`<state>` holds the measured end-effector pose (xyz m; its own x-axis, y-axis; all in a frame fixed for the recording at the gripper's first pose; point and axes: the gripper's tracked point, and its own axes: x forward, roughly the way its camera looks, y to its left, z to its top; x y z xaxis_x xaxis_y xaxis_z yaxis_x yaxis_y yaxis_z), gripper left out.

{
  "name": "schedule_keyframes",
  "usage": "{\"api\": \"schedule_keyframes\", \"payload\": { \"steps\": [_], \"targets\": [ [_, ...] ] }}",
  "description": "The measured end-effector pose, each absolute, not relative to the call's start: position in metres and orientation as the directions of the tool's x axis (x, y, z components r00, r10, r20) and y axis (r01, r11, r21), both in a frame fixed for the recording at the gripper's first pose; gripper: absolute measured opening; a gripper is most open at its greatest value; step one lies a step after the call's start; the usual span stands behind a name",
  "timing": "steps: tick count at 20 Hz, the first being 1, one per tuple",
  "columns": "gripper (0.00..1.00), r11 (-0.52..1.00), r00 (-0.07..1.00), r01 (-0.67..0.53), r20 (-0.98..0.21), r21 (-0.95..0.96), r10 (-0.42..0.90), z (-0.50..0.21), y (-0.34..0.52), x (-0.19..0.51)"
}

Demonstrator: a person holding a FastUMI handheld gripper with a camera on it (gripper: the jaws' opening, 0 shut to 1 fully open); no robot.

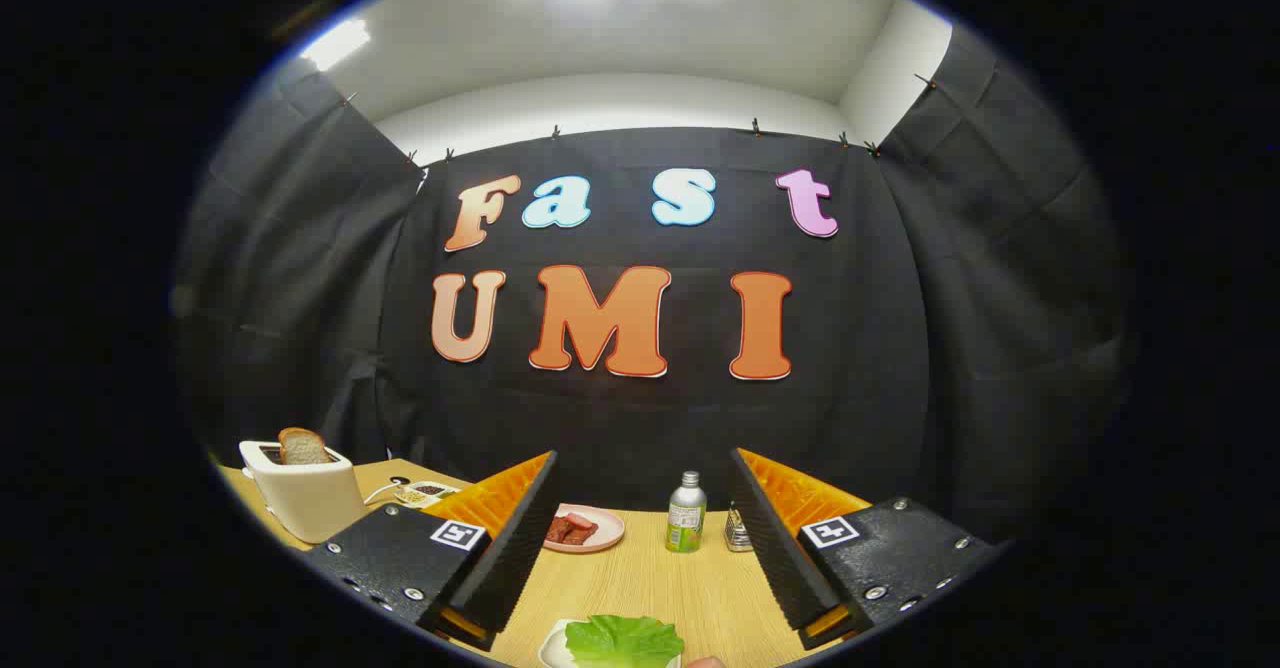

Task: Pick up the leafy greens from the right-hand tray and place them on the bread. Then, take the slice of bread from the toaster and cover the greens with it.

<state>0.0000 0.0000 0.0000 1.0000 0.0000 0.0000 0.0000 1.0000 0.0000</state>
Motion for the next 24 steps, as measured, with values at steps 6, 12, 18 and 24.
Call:
{"api": "schedule_keyframes", "payload": {
  "steps": [6,12,18,24],
  "targets": [
    [0.99,1.0,1.0,-0.014,-0.009,0.018,0.014,-0.003,0.006,0.001],
    [0.99,0.999,1.0,-0.016,-0.026,0.029,0.017,-0.006,0.004,-0.002],
    [0.99,1.0,0.999,-0.02,-0.032,0.016,0.021,-0.007,0.002,0.003],
    [0.99,0.995,0.977,-0.071,-0.198,0.067,0.083,-0.052,0.021,0.01]
  ]
}}
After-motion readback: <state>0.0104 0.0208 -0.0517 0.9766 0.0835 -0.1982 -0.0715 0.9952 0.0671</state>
